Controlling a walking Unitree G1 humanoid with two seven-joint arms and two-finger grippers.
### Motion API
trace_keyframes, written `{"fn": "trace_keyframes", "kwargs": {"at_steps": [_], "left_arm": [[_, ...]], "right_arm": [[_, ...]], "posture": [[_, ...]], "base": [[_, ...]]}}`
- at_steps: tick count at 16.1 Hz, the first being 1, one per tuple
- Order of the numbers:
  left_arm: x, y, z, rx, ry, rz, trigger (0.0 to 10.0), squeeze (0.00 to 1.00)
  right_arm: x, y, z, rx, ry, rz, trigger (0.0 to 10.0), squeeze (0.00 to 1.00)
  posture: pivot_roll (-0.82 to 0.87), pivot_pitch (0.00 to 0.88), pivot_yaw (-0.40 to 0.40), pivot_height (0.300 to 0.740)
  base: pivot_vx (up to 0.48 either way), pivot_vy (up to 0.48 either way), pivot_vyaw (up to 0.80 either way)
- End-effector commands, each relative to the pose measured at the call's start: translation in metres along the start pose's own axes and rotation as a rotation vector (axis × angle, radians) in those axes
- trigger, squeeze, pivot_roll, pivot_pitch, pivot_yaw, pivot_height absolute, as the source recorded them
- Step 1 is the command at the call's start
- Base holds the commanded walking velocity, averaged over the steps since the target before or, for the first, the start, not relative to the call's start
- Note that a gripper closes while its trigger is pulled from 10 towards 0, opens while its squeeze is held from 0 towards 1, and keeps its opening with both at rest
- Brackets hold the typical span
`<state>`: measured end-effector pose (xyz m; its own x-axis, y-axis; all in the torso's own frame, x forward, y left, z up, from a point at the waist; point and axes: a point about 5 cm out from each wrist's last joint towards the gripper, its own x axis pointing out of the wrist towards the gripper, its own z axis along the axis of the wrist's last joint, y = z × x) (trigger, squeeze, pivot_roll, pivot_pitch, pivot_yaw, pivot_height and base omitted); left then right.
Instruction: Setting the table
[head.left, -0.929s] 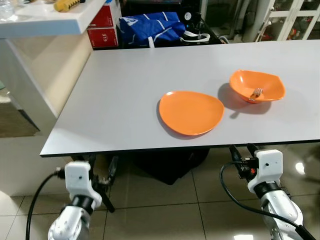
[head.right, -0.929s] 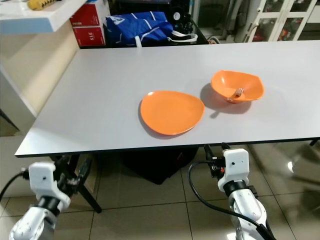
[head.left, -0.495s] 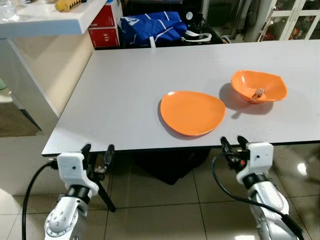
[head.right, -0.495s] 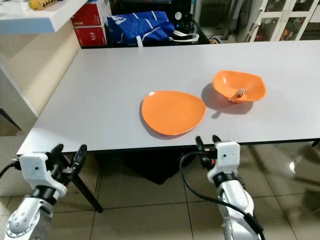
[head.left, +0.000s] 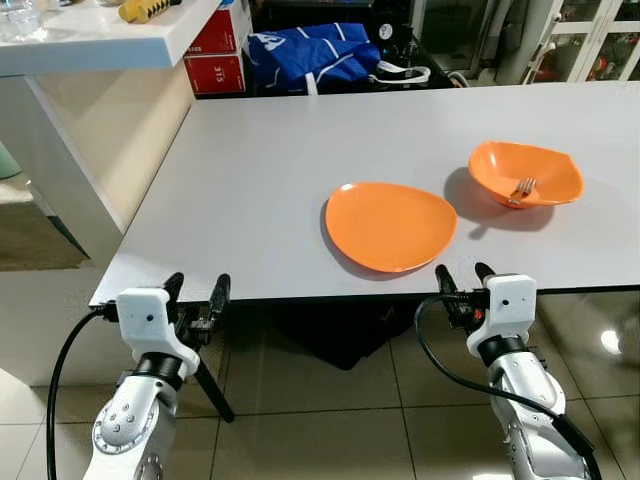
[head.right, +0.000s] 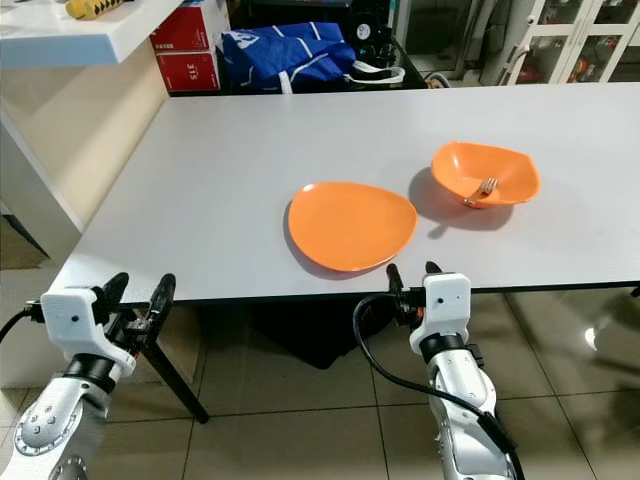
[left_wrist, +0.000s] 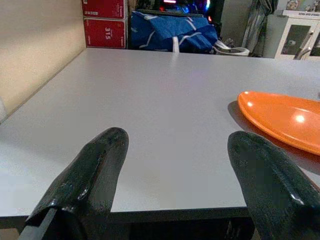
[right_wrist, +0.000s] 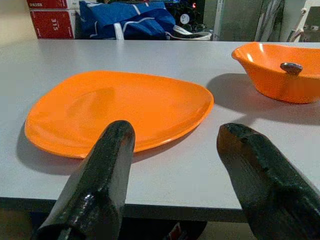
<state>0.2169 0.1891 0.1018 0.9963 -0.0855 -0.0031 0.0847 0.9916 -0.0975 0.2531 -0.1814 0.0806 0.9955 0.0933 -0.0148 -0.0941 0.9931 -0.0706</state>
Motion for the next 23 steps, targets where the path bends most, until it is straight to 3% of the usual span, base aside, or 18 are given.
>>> {"fn": "trace_keyframes", "kwargs": {"at_steps": [1, 23], "left_arm": [[0.001, -0.003, 0.004, 0.002, -0.005, -0.012, 10.0, 0.00], [0.014, -0.006, 0.003, -0.017, 0.014, 0.006, 10.0, 0.00]], "right_arm": [[0.002, 0.004, 0.003, 0.000, -0.012, 0.021, 10.0, 0.00], [0.009, 0.003, 0.000, -0.004, 0.005, 0.062, 10.0, 0.00]], "posture": [[-0.16, 0.000, 0.079, 0.740], [-0.16, 0.000, 0.061, 0.740]], "base": [[0.000, 0.000, 0.00], [0.000, 0.469, 0.00]]}}
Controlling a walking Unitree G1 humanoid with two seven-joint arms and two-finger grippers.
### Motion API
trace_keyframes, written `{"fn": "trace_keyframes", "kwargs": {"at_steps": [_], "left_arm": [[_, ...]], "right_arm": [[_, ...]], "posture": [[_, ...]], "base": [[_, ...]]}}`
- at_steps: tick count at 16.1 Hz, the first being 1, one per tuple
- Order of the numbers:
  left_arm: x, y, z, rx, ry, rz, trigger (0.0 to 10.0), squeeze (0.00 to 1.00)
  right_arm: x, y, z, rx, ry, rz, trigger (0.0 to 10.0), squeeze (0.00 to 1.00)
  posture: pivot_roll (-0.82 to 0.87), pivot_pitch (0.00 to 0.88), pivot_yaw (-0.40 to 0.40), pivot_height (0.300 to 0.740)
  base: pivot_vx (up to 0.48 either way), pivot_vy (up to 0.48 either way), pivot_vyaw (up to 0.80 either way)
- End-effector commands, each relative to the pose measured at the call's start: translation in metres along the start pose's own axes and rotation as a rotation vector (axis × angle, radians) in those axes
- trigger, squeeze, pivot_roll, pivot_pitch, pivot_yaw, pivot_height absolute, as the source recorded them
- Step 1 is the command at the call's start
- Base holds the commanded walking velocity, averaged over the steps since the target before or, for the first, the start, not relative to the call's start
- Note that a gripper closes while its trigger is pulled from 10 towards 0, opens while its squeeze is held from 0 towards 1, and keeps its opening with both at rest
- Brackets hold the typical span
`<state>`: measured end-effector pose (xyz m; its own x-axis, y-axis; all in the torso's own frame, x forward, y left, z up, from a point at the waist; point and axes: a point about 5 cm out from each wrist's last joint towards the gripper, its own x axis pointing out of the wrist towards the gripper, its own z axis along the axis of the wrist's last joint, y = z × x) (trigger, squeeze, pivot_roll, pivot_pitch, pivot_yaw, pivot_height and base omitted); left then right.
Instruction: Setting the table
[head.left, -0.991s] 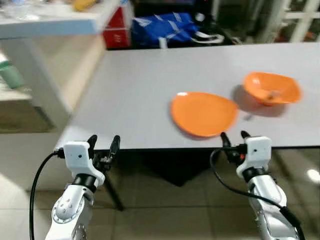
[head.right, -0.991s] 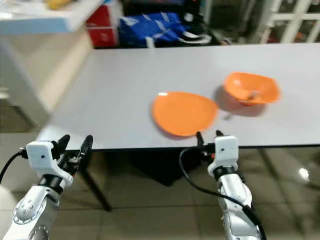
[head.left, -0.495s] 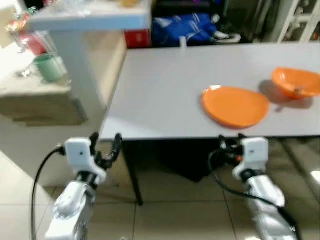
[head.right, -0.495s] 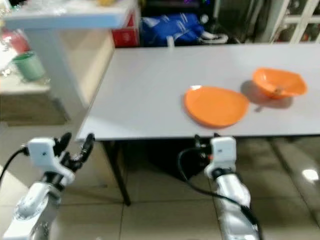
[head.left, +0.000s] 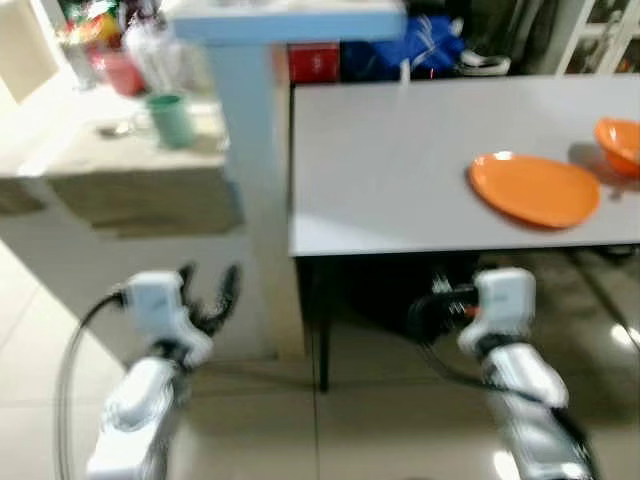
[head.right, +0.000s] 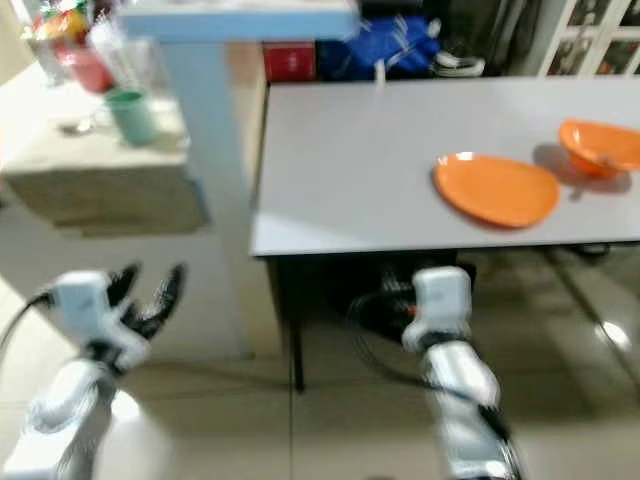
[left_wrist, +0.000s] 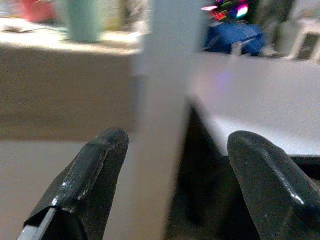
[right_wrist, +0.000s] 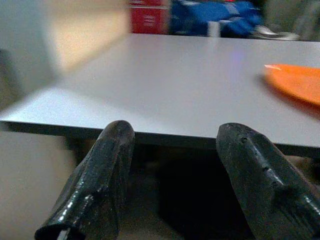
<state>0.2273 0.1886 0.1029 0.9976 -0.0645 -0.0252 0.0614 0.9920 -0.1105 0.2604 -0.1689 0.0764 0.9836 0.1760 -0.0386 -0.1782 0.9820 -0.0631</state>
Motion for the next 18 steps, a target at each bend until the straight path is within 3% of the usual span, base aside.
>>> {"fn": "trace_keyframes", "kwargs": {"at_steps": [1, 11, 14, 18], "left_arm": [[0.004, -0.006, 0.002, -0.011, -0.007, -0.016, 10.0, 0.00], [0.011, -0.009, 0.003, -0.009, -0.006, -0.020, 10.0, 0.00], [0.014, -0.011, 0.007, 0.016, -0.030, -0.033, 10.0, 0.00], [0.016, -0.010, 0.009, 0.033, -0.033, -0.035, 10.0, 0.00]], "right_arm": [[-0.001, -0.009, 0.003, -0.008, -0.014, -0.018, 10.0, 0.00], [0.000, -0.010, 0.003, -0.014, -0.013, -0.011, 10.0, 0.00], [0.002, -0.008, 0.004, -0.015, -0.024, -0.012, 10.0, 0.00], [0.005, -0.005, 0.005, -0.019, -0.035, -0.028, 10.0, 0.00]], "posture": [[-0.15, 0.000, 0.061, 0.740], [-0.16, 0.000, 0.060, 0.740], [-0.17, 0.000, 0.068, 0.740], [-0.16, 0.000, 0.077, 0.740]], "base": [[0.000, 0.480, 0.00], [0.000, 0.478, 0.00], [0.000, 0.000, 0.00], [0.356, 0.322, 0.00]]}}
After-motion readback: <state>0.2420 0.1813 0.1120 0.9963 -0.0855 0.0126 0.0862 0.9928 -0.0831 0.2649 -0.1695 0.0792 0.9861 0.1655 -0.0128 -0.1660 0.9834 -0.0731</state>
